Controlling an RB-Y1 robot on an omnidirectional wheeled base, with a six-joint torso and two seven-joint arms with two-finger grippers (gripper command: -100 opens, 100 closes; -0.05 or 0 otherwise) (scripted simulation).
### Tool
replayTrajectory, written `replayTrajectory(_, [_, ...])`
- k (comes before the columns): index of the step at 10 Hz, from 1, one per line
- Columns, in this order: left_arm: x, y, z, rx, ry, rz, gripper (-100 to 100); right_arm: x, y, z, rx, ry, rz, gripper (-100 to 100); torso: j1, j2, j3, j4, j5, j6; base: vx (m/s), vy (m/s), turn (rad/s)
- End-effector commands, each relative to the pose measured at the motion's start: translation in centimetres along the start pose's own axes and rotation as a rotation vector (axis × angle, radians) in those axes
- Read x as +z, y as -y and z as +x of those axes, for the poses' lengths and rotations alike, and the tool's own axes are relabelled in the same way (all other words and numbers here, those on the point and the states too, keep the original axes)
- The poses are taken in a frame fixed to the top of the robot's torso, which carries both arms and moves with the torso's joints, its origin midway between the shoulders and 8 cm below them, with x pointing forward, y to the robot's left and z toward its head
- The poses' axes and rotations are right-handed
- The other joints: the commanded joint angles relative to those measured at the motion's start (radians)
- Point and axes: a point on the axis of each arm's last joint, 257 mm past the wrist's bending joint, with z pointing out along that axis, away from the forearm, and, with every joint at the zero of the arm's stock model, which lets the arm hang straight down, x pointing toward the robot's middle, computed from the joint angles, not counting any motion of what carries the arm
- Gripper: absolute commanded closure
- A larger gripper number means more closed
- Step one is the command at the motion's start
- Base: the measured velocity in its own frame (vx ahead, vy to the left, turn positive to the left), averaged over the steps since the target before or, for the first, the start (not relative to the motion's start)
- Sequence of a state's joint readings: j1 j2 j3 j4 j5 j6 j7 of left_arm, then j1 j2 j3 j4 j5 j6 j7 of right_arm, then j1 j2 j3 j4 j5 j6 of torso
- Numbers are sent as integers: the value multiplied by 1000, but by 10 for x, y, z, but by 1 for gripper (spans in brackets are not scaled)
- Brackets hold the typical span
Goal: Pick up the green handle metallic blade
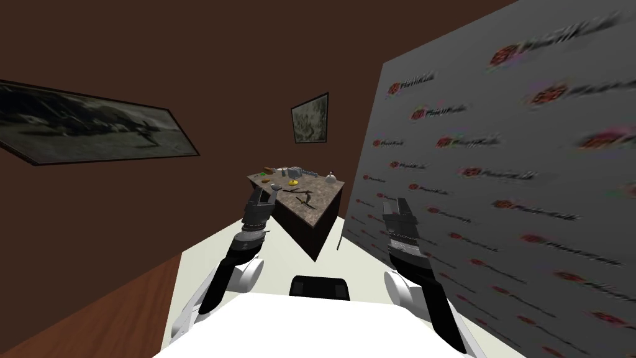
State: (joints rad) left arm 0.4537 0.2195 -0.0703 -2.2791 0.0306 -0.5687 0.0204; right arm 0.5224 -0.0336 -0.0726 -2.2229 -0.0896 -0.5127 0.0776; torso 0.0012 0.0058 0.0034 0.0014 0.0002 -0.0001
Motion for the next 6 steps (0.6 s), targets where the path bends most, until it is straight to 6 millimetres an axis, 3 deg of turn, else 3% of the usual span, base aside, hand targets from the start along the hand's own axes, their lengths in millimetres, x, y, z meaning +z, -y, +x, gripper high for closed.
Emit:
replayTrajectory(1, [-2, -10, 8, -65, -34, -30, -100, 0, 0, 0, 0, 0, 0, 0, 0, 0, 0, 0, 0, 0, -98, 12, -116])
replayTrajectory(6, [-12, -35, 22, -177, -106, -106, -100, 0, 0, 0, 0, 0, 0, 0, 1, -1, -1, 0, 0, 0, -73, 12, -91])
